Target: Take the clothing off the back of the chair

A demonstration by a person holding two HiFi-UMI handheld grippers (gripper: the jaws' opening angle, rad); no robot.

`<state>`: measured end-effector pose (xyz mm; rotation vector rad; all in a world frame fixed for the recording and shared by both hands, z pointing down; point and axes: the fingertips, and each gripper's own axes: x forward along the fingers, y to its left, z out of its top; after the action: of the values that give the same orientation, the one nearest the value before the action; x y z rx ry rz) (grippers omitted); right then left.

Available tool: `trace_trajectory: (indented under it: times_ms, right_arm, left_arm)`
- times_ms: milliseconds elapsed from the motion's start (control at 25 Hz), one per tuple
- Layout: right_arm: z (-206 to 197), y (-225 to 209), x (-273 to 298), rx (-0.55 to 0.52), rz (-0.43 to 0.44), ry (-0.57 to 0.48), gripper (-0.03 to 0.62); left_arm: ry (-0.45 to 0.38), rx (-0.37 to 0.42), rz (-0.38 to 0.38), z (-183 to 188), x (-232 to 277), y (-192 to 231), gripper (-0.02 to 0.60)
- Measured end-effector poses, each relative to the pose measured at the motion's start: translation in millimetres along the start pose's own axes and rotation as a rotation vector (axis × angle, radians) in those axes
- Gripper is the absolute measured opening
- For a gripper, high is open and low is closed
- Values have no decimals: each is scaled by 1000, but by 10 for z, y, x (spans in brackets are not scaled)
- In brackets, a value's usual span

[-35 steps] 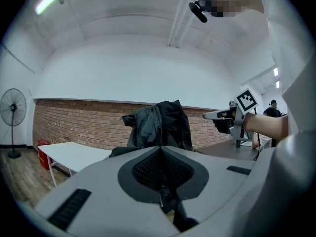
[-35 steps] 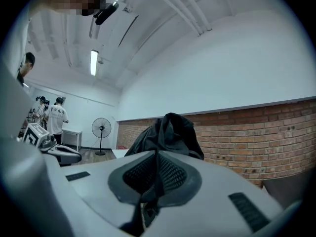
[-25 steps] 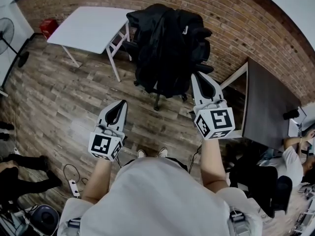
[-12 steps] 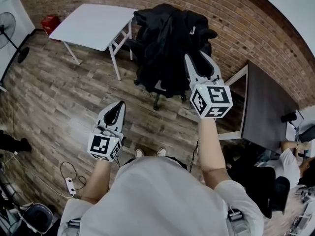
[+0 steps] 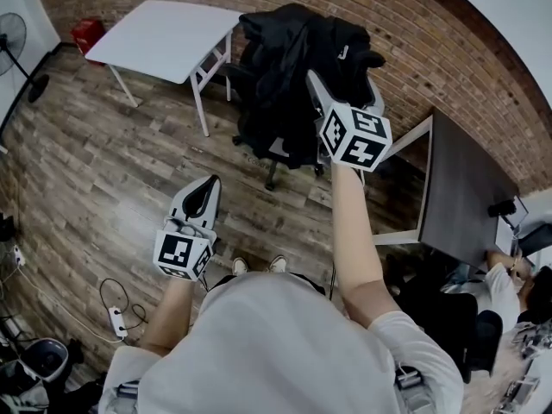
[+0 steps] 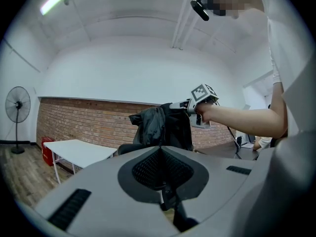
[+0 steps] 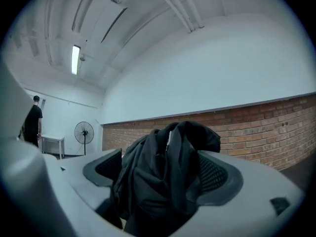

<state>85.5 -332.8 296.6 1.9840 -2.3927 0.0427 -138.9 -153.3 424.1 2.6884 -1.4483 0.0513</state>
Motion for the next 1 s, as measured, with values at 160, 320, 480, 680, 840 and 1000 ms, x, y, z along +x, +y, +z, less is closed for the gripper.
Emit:
trace_trajectory:
  times_ms: [160, 320, 480, 680, 840, 1000]
  right_arm:
    - [-40, 106, 204, -15, 13, 43, 468]
    - [19, 248, 499, -104, -25, 101, 483]
    - [57, 290, 708, -142, -104, 130, 483]
    - [-146, 241, 870, -220, -147, 187, 483]
    - [-269, 195, 938, -211, -167, 203, 483]
    - [-273, 180, 1056, -252, -194, 199, 482]
  left_arm:
    - [4, -3, -1, -30, 3, 20, 21]
    - [11, -8, -5, -72, 46, 43, 21]
    - [24, -18, -26, -142, 124, -10, 21]
    - [7, -27, -47, -115, 250, -72, 21]
    - [9, -38, -49, -152, 270, -44, 21]
    - [10, -43, -38, -175, 293, -2, 21]
